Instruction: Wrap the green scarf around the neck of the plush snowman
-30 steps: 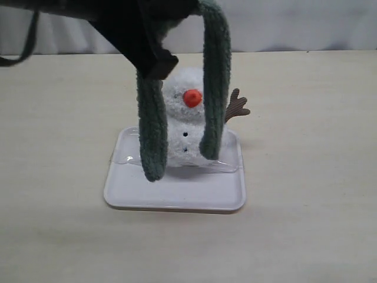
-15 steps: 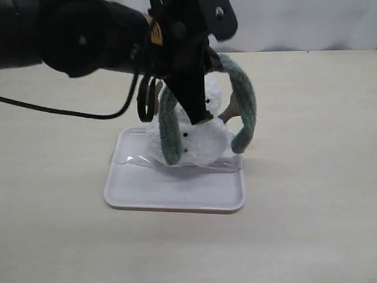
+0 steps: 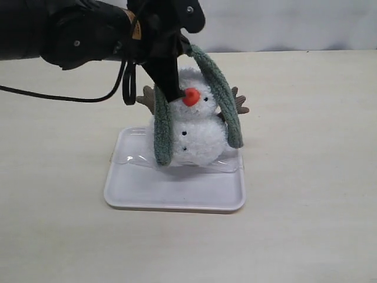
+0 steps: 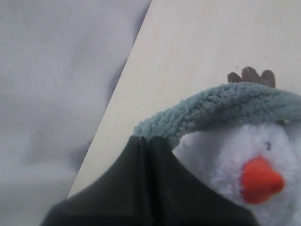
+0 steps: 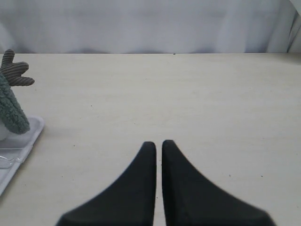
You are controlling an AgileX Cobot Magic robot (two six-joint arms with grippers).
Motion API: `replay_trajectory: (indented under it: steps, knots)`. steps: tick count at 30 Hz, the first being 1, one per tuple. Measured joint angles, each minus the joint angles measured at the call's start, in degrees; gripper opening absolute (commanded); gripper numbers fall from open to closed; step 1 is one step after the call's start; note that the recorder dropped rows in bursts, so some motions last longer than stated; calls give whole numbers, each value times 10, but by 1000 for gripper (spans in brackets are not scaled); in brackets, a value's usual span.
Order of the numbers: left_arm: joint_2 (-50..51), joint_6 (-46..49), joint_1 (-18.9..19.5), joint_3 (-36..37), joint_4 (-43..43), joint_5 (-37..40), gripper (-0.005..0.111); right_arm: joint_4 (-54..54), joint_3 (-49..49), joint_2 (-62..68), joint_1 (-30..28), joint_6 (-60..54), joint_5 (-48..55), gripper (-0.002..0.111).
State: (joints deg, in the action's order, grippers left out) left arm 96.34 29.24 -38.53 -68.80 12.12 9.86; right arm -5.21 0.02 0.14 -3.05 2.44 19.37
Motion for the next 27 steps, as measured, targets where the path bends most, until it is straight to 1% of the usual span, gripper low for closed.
replay_trajectory:
  steps: [2, 5, 9, 12, 14, 17, 19, 21, 24, 27]
  knots:
    - [0, -3, 12, 0, -7, -4, 0, 0, 0, 0, 0, 0, 0, 4]
    - [11, -5, 25, 0, -46, -1, 0, 0, 0, 0, 0, 0, 0, 4]
    - [54, -5, 25, 0, -73, 7, 0, 0, 0, 0, 0, 0, 0, 4]
    - [67, -5, 25, 0, -80, 3, 0, 0, 0, 0, 0, 0, 0, 4]
    - [68, -5, 25, 0, -107, -15, 0, 0, 0, 0, 0, 0, 0, 4]
    - [68, -5, 25, 0, -159, -80, 0, 0, 0, 0, 0, 0, 0, 4]
    - [68, -5, 17, 0, -174, -111, 0, 0, 0, 0, 0, 0, 0, 4]
    - [68, -5, 7, 0, -176, -125, 0, 0, 0, 0, 0, 0, 0, 4]
    - [68, -5, -6, 0, -163, -132, 0, 0, 0, 0, 0, 0, 0, 4]
    - [68, -5, -10, 0, -155, -126, 0, 0, 0, 0, 0, 0, 0, 4]
